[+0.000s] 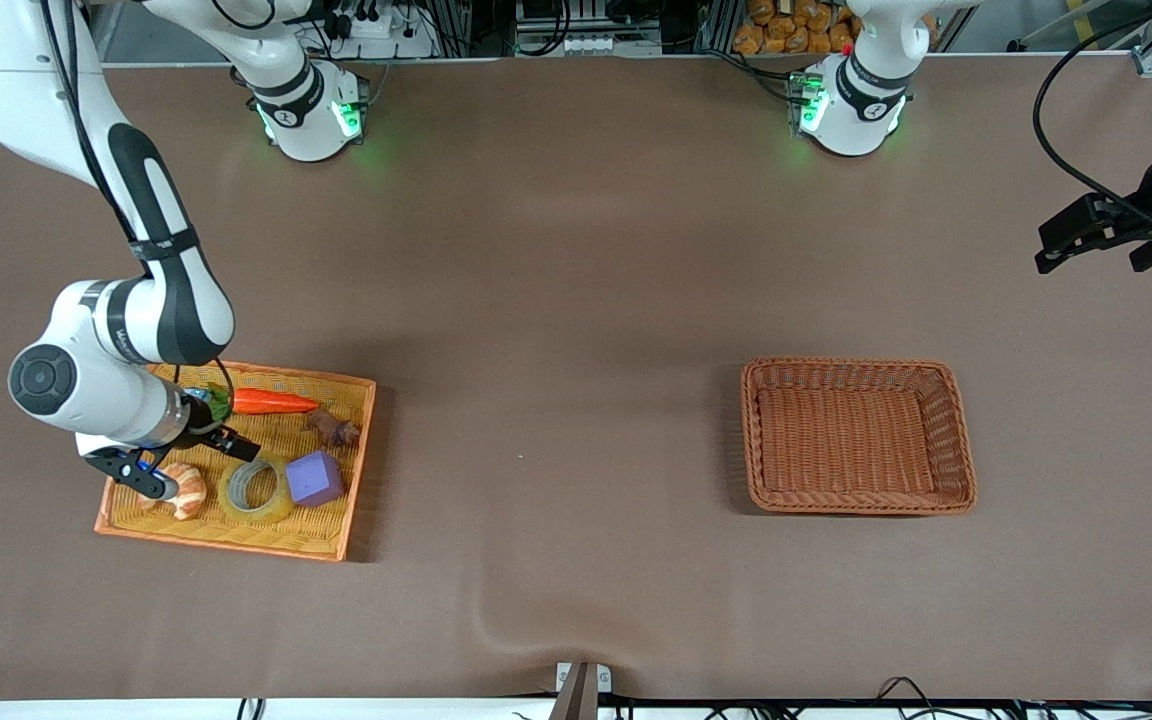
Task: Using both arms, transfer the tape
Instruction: 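Reach the right gripper down over the yellow tape roll in the tray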
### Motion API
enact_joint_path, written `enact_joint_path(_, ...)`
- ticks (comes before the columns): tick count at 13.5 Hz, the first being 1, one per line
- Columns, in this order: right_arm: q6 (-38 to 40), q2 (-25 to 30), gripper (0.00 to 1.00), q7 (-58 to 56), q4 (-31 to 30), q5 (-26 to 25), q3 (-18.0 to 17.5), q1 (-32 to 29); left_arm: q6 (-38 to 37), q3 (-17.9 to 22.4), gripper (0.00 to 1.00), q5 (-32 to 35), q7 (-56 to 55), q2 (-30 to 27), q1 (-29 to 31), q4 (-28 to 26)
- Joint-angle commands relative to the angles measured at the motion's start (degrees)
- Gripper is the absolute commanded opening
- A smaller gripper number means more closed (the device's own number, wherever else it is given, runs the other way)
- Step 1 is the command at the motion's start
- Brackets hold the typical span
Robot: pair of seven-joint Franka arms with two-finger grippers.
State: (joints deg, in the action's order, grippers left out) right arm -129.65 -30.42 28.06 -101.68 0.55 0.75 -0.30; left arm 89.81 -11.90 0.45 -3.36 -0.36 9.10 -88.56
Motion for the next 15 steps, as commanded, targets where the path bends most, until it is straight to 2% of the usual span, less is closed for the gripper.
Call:
enact_joint_path(1,-1.4,-2.5,1.0,4.2,3.0,2.6,-0.1,-0.7,0.1,-0.4,1.0,0.3,1.3,0.1,0.5,0.6)
enact_joint_path(3,-3.5,-2.9,1.0,5.1,2.8,8.0,-0.1,-0.7,0.3,-0.4,1.0,0.3,1.2,0.2,0.2,0.6)
enact_joint_path(9,-9.0,-6.2,1.0,4.2,2.7,7.8,0.0,-0.9,0.3,-0.4,1.0,0.3,1.1,0.2,0.2,0.6)
enact_joint_path(13,-9.7,-6.8,1.0,3.9,2.4,7.3,0.0,-0.8,1.2,-0.4,1.0,0.6,1.1,0.8,0.1,0.6)
enact_joint_path(14,-9.8,-6.9,0.52,3.9,2.3,6.8,0.0,-0.8,1.8,-0.4,1.0,0.6,1.1,1.0,0.1,0.6)
enact_joint_path(15,-10.3,-7.0,0.18,3.9,2.0,6.8,0.0,-0.8,2.0,-0.3,1.0,0.7,1.1,1.1,0.1,0.7)
